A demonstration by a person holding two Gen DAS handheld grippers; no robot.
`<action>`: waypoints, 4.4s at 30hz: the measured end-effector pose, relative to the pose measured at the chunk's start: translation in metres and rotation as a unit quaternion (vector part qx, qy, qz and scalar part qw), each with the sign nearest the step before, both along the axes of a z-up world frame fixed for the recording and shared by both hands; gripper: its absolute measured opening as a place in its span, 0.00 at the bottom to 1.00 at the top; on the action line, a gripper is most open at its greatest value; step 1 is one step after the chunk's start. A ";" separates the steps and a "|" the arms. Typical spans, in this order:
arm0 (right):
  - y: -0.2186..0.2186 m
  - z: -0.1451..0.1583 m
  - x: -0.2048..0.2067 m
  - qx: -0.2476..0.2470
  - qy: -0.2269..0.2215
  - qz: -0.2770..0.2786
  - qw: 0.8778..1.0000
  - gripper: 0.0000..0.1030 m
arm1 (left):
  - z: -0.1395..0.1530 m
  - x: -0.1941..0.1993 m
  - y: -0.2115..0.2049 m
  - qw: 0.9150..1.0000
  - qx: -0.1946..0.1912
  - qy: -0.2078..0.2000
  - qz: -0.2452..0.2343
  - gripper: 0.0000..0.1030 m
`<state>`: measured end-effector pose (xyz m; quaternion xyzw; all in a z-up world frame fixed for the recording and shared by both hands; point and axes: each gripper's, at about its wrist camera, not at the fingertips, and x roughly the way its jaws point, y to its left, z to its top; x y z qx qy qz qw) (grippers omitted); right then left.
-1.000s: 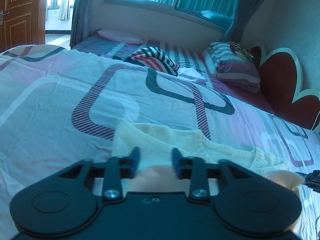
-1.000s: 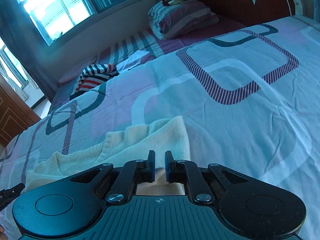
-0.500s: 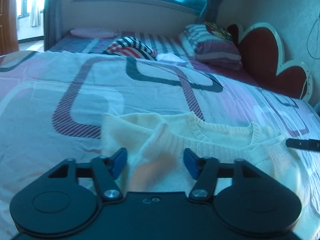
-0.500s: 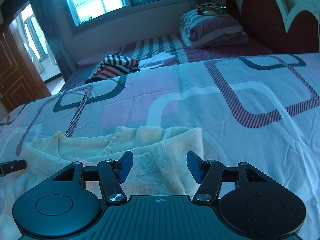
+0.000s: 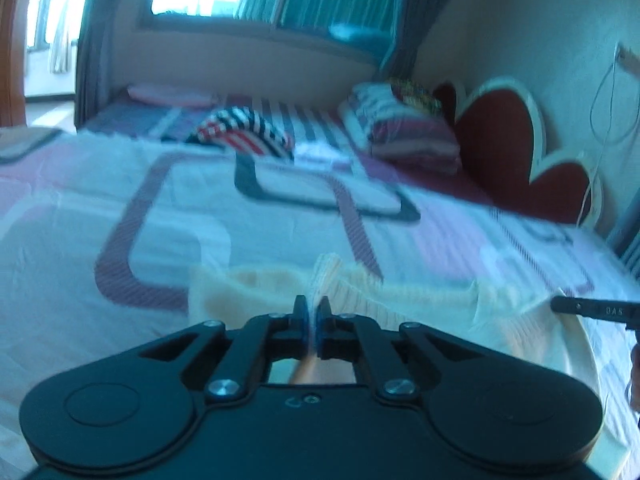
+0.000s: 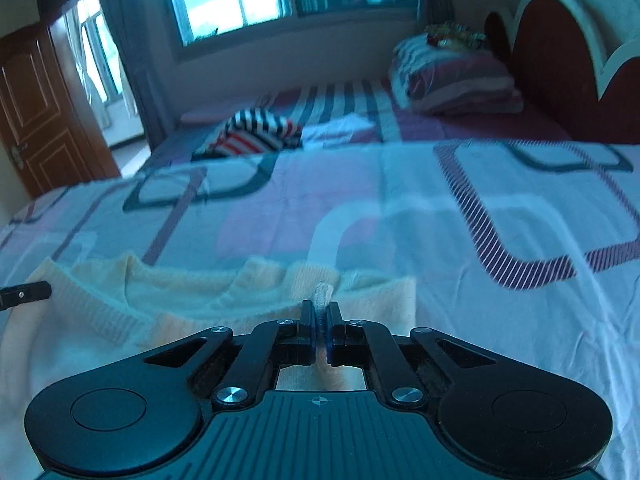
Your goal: Fold small clothes
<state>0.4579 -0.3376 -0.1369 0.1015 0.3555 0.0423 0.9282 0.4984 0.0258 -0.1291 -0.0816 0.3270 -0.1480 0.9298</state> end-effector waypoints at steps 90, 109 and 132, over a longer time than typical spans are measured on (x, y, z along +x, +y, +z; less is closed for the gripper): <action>0.081 -0.021 -0.135 -0.063 0.063 -0.050 0.995 0.36 | -0.022 -0.135 -0.032 0.991 0.095 0.095 0.011 0.70; 0.089 -0.032 -0.153 -0.111 0.085 -0.082 0.987 0.38 | -0.029 -0.150 -0.042 0.985 0.146 0.090 -0.008 0.76; 0.067 -0.032 -0.163 -0.087 0.061 0.020 0.994 0.40 | -0.008 -0.192 -0.025 0.980 0.047 0.170 0.096 0.79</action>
